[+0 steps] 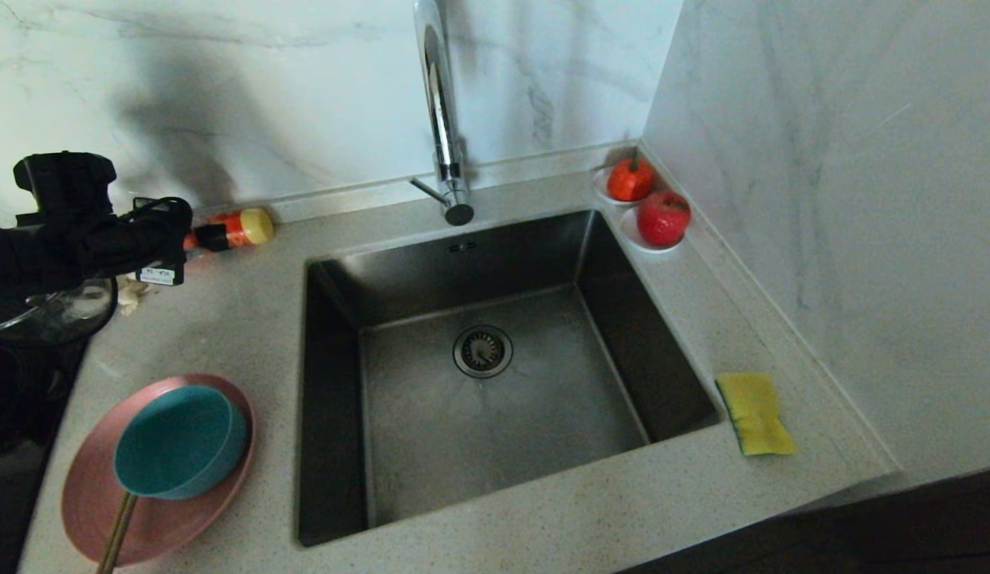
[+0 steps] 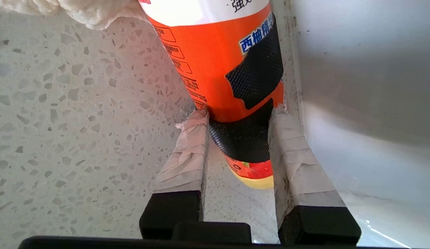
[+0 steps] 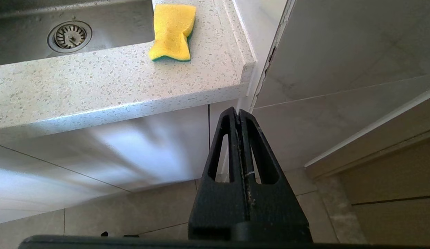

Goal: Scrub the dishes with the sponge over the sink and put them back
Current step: Grab the dish soap

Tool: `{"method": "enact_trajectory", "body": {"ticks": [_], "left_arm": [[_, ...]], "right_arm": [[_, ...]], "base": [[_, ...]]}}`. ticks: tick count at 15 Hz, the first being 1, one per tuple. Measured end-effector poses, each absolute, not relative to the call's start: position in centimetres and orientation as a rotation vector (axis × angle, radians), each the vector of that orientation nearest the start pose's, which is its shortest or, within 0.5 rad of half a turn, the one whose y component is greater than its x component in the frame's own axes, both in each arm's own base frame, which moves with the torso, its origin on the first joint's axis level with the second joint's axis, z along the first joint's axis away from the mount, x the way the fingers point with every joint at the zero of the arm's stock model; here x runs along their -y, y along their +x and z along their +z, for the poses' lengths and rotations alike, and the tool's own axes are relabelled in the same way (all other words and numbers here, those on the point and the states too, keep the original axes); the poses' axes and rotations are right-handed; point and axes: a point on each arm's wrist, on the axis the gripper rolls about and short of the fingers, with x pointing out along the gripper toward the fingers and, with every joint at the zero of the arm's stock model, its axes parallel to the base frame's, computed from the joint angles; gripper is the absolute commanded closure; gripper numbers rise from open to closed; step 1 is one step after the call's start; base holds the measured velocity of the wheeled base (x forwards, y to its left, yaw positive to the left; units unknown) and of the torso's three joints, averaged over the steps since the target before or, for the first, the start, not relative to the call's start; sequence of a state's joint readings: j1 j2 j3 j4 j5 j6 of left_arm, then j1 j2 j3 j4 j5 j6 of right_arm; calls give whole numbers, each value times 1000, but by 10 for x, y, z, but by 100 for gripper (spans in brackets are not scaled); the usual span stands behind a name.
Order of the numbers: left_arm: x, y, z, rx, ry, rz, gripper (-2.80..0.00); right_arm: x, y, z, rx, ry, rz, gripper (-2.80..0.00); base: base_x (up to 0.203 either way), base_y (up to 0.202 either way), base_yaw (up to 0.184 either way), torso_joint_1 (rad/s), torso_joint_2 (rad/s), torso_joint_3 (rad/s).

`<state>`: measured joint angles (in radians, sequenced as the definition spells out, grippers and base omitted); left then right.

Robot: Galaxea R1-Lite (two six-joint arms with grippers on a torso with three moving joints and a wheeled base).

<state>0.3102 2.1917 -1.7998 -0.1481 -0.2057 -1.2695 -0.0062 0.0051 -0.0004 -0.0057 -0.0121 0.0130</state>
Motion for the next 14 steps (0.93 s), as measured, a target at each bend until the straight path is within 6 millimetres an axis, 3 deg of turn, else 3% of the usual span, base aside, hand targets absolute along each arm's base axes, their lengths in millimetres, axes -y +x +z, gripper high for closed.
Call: {"method": "enact_trajectory", "body": {"ticks": [7,14], "left_arm": [[-129,430,245,-108,-1298,201,0],[-122,428,249,-118,-1290,188,0]], "right_arm": [[0,-22,76,1,13,-18,0],[0,-23,77,3,13,-18,0]], "base": [[0,0,0,0,0,0],[0,0,0,0,0,0]]}}
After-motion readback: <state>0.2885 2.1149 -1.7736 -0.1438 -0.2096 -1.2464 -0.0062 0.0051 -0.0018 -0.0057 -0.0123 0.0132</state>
